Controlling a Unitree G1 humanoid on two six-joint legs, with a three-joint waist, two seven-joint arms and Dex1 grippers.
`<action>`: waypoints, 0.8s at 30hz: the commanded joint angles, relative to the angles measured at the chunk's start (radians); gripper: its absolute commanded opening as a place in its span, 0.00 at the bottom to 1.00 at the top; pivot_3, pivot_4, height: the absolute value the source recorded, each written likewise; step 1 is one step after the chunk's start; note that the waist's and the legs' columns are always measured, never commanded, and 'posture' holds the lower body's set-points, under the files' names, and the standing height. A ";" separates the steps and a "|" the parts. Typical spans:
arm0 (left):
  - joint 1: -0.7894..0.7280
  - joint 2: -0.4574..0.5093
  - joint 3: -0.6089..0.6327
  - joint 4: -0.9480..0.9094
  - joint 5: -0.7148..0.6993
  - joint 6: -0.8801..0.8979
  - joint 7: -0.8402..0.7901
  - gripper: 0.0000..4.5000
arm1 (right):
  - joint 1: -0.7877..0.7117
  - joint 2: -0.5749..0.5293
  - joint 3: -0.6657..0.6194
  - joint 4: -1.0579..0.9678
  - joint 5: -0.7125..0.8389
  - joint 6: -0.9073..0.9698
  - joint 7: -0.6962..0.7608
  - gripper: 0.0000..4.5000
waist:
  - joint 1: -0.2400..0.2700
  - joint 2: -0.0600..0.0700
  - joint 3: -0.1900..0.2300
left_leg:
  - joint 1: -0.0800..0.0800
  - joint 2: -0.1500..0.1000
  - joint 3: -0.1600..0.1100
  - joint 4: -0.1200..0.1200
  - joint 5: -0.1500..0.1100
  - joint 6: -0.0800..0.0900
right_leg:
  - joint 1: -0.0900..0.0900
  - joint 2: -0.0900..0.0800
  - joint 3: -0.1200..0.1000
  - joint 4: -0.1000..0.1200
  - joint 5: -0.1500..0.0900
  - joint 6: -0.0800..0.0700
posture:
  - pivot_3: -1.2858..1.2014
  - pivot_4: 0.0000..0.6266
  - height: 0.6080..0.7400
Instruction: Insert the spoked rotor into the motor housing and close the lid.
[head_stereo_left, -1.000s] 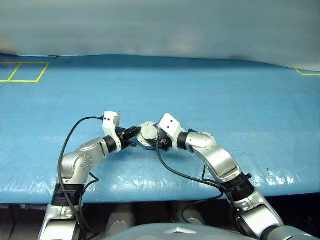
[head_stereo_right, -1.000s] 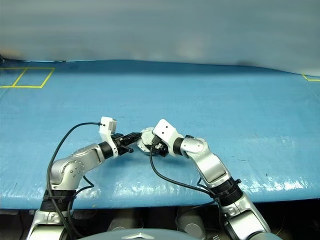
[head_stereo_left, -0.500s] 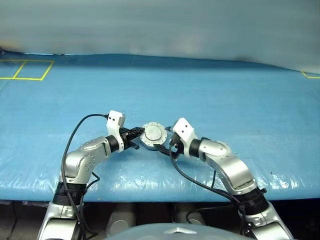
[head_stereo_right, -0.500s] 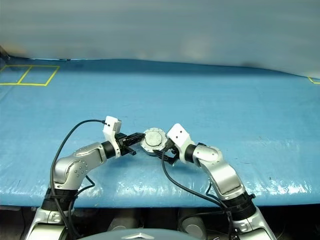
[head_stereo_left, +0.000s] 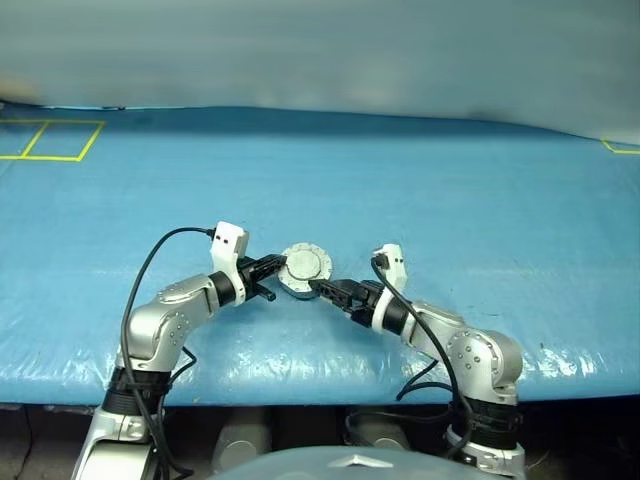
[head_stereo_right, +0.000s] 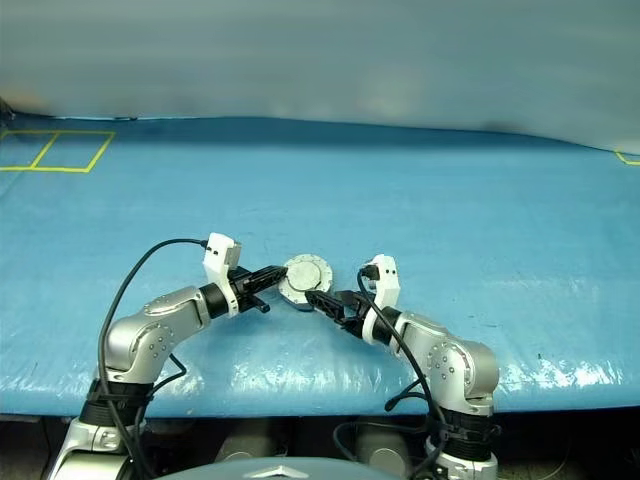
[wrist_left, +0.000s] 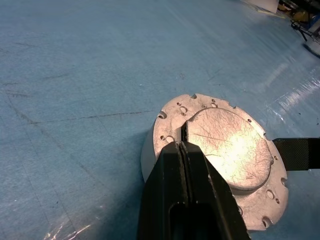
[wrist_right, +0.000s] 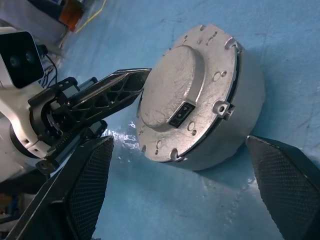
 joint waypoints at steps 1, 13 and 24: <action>0.009 -0.003 -0.011 -0.012 0.011 0.003 -0.003 0.00 | -0.020 0.086 -0.047 0.023 0.078 0.044 -0.055 0.99 | 0.000 0.000 0.000 | 0.000 0.000 0.000 0.000 0.000 0.000 | 0.000 0.000 0.000 0.000 0.000 0.000 | 0.52 0.24 1.00; 0.022 -0.002 -0.009 -0.018 0.013 0.005 0.000 0.00 | -0.027 0.174 -0.069 0.194 0.297 -0.024 -0.236 0.99 | -0.011 0.000 -0.001 | 0.002 0.000 0.001 0.000 0.000 0.000 | 0.002 0.000 0.000 0.000 -0.002 -0.003 | 0.52 0.24 1.00; 0.020 -0.009 -0.010 -0.013 0.014 0.005 0.003 0.00 | -0.002 0.153 0.000 0.233 0.454 -0.096 -0.360 0.99 | -0.012 0.000 -0.001 | 0.002 0.000 0.000 0.000 0.000 0.000 | 0.002 0.000 0.000 0.000 -0.003 -0.002 | 0.52 0.24 1.00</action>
